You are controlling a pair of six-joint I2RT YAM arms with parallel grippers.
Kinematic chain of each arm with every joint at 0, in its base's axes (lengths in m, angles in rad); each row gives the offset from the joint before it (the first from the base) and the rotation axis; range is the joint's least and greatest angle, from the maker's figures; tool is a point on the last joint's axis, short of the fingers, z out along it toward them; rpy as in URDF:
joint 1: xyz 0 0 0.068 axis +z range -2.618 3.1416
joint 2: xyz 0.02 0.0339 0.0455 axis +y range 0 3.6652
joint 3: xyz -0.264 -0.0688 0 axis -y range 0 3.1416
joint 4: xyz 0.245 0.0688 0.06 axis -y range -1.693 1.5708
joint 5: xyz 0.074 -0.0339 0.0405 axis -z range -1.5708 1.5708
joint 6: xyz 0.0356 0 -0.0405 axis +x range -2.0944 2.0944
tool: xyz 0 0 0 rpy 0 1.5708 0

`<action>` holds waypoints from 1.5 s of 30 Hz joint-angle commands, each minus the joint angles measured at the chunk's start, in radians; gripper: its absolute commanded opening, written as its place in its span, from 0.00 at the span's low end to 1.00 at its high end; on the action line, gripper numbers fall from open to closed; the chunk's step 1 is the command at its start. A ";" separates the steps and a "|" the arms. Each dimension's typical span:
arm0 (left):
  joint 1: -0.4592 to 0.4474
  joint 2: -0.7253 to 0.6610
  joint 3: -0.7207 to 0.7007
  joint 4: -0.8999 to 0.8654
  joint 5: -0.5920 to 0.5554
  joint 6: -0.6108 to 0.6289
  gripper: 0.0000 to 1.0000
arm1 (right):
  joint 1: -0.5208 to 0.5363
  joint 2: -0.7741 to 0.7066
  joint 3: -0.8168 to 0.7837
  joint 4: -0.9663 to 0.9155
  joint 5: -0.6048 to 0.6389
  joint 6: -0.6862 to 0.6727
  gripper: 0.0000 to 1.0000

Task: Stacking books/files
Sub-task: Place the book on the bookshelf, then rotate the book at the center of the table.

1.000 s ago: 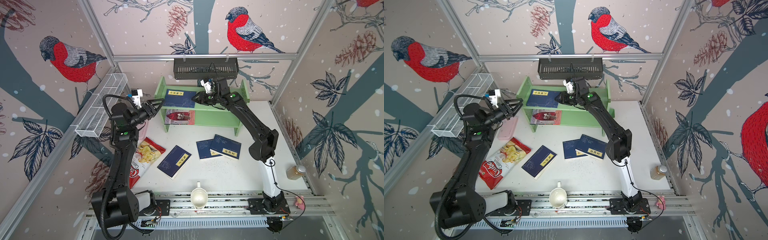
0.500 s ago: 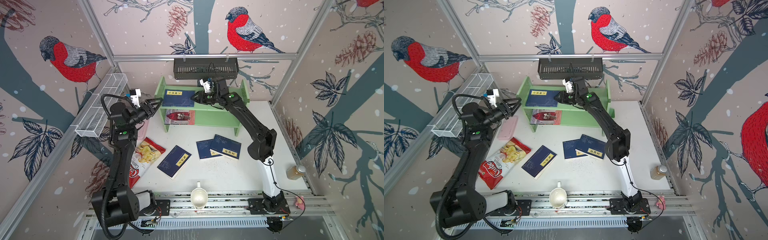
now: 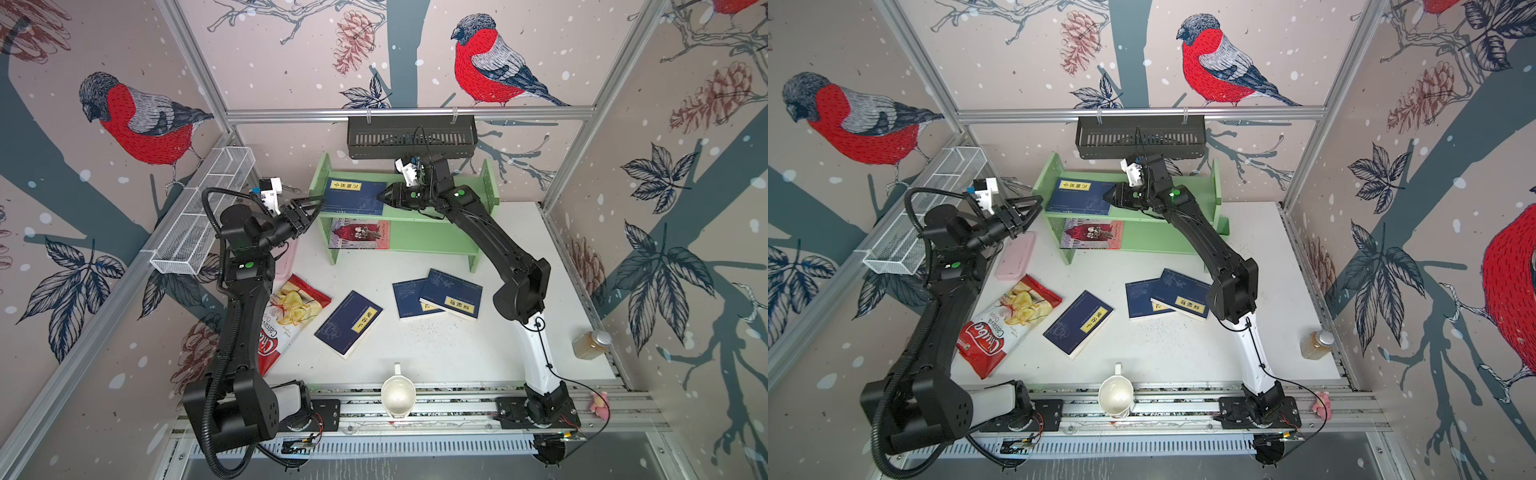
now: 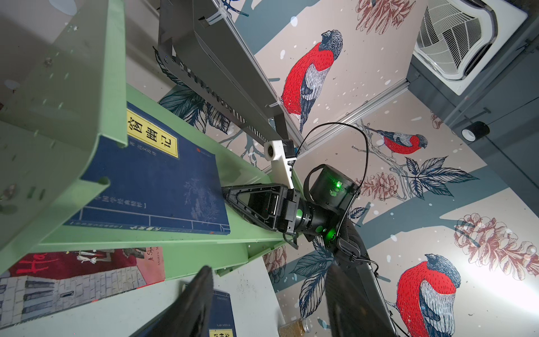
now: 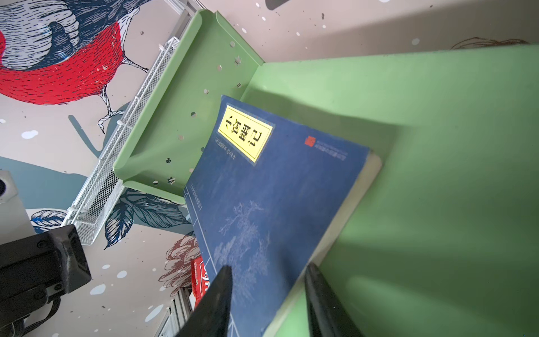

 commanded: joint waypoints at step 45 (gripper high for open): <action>-0.269 0.002 -0.038 -0.937 -0.154 1.118 0.65 | 0.305 -1.009 -1.158 0.105 0.586 0.003 0.54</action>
